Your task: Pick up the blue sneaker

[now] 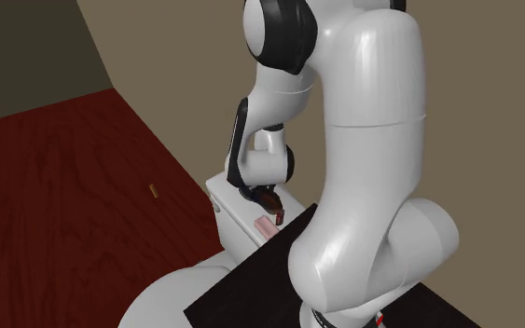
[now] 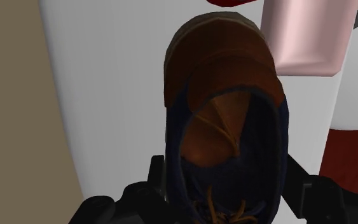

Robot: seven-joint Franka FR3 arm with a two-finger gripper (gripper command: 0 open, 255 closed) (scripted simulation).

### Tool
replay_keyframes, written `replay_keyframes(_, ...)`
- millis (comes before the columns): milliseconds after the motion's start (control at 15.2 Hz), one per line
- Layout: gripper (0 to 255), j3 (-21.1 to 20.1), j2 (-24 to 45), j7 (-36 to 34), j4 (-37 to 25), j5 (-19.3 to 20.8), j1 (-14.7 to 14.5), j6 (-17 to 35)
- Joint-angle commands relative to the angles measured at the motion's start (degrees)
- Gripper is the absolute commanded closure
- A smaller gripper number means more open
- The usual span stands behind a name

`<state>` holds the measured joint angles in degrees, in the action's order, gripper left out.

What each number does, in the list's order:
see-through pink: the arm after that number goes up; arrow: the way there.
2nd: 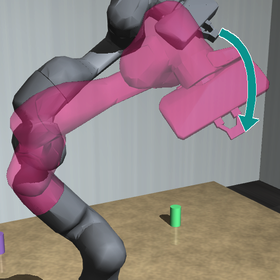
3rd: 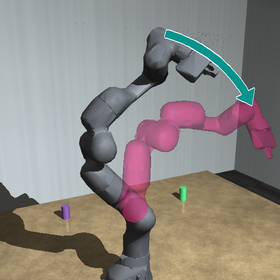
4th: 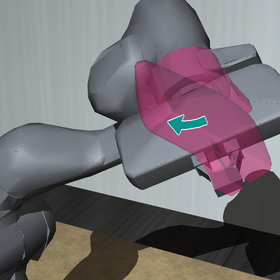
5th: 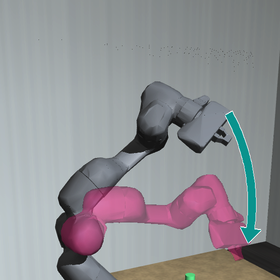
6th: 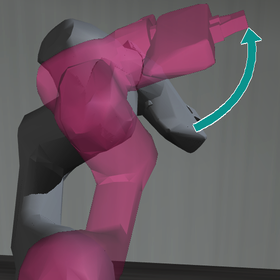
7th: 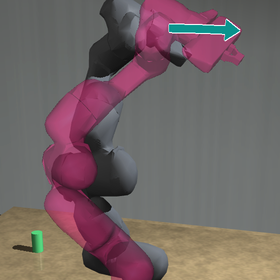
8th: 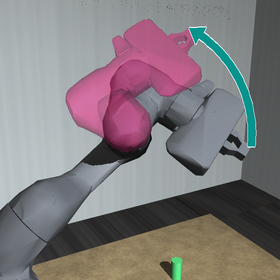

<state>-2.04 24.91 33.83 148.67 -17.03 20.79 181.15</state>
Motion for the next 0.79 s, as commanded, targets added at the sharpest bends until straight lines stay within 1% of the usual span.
replay_keyframes(0,255,0.9,-2.2,-0.2,0.8,0.1,-0.9,-1.4)
replay_keyframes(330,255,4.1,-7.3,-1.4,2.2,1.2,-3.9,-5.3)
replay_keyframes(594,255,7.2,-11.4,-3.2,3.2,3.2,-6.5,-8.5)
replay_keyframes(726,255,7.3,-11.6,-3.3,3.2,3.3,-6.6,-8.6)
